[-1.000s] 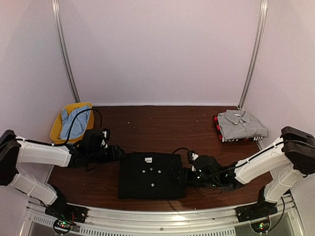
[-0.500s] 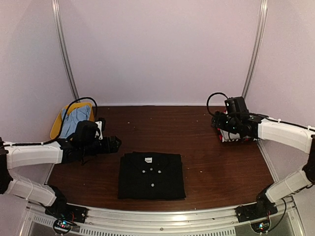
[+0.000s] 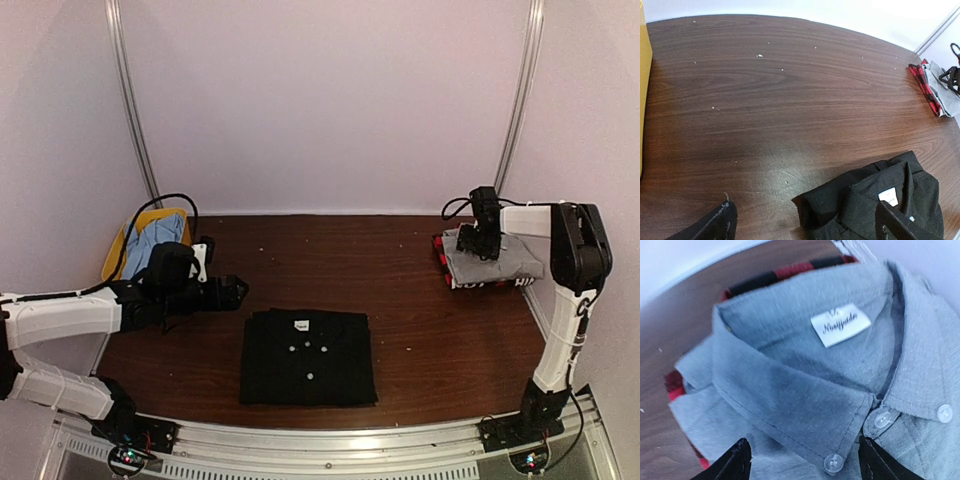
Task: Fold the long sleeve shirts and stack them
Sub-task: Move the square-folded shirt to the center of the board.
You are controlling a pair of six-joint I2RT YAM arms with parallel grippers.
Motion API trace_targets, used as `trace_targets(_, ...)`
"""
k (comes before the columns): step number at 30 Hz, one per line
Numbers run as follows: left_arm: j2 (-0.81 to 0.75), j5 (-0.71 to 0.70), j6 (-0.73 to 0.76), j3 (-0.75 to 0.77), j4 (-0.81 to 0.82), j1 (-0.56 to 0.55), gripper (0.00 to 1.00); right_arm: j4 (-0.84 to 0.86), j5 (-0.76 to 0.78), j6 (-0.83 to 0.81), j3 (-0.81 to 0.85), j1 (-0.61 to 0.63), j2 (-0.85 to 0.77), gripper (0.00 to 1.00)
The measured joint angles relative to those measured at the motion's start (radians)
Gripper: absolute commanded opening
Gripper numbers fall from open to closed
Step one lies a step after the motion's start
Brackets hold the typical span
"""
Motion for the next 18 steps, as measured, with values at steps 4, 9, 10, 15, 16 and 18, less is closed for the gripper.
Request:
trace_targets(4, -0.010, 0.000, 0.002, 0.000, -0.006, 0.000, 0.98, 0.002, -0.042, -0.014, -0.045, -0.012, 0.043, 0.71)
trace_targets(9, -0.016, -0.001, 0.002, 0.000, -0.006, 0.000, 0.98, 0.131, -0.083, -0.011, -0.197, 0.017, 0.003, 0.71)
trace_targets(10, -0.016, -0.001, 0.002, -0.001, -0.007, 0.000, 0.98, 0.162, -0.084, -0.005, -0.230, 0.027, -0.013, 0.71)
trace_targets(15, -0.029, -0.002, 0.002, -0.019, -0.015, 0.000, 0.98, 0.259, -0.078, 0.066, -0.409, 0.160, -0.133, 0.71)
trace_targets(16, -0.035, -0.002, 0.002, -0.029, -0.016, 0.000, 0.98, 0.270, -0.077, 0.087, -0.439, 0.199, -0.155, 0.71)
trace_targets(18, -0.048, 0.000, 0.001, -0.050, -0.017, 0.000, 0.98, 0.280, -0.073, 0.132, -0.484, 0.276, -0.193, 0.71)
